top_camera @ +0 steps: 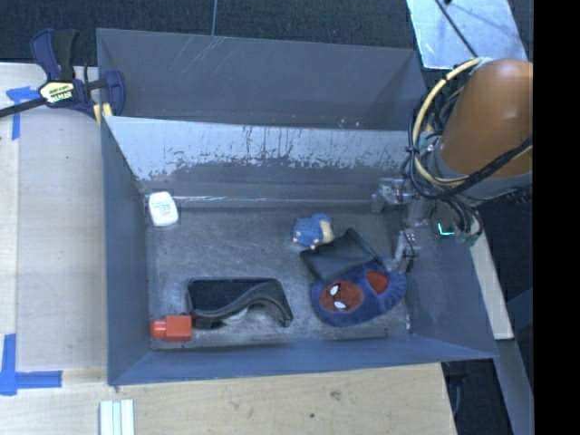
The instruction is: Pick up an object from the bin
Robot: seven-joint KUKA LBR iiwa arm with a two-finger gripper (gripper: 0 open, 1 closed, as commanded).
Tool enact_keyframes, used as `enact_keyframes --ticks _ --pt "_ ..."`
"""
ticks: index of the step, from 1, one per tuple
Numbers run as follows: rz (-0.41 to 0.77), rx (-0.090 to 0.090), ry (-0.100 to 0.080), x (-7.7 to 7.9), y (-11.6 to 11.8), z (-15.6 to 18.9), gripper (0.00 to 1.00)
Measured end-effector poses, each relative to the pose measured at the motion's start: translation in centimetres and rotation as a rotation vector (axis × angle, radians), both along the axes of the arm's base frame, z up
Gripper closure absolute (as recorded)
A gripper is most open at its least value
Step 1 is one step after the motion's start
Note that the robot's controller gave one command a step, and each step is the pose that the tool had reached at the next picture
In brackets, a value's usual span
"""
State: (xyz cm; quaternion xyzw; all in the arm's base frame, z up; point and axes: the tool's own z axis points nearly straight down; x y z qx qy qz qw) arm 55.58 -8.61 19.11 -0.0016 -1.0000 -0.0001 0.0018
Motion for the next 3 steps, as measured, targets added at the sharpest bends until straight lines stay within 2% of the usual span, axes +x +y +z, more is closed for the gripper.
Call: enact_keyframes --ticks 1,2,3 --pt "-0.088 0.000 0.001 -1.9 1.7 -12.4 0.00" --pt "-0.087 -0.002 -0.014 -1.4 1.6 -11.7 1.00" --pt "-0.057 -0.001 -0.013 -6.6 4.9 1.5 1.00"
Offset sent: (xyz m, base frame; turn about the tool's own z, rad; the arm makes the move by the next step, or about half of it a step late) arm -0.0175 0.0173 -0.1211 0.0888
